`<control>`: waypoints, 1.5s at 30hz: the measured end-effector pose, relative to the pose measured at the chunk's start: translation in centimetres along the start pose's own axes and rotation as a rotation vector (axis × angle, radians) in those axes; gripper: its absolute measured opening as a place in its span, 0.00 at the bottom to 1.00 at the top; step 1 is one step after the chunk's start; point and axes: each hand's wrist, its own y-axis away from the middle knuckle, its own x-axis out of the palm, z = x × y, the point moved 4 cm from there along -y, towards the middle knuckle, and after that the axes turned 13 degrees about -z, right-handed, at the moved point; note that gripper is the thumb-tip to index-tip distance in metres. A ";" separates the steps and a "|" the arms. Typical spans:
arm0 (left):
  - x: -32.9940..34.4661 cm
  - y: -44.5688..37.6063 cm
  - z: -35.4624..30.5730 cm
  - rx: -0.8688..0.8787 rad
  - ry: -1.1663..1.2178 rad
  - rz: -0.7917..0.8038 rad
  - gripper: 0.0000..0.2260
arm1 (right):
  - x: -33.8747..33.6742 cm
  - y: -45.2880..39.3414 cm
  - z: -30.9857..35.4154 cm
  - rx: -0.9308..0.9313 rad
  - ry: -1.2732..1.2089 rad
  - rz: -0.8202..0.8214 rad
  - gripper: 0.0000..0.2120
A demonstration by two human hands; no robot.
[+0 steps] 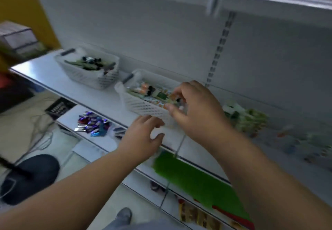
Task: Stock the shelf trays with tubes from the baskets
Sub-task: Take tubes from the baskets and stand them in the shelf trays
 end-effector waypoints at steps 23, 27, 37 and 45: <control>-16.8 -10.2 34.6 -0.201 0.002 -0.060 0.11 | 27.8 -20.0 16.3 0.067 -0.005 0.096 0.08; -15.7 -13.7 36.7 -0.156 0.057 -0.043 0.11 | 32.8 -24.0 13.4 0.106 0.055 0.267 0.06; -14.9 -21.2 41.2 0.029 0.230 0.023 0.09 | 39.9 -25.7 10.6 0.258 0.386 0.894 0.15; -14.1 -26.9 43.2 0.115 0.210 0.049 0.09 | 35.8 -26.0 13.4 0.449 0.352 0.534 0.10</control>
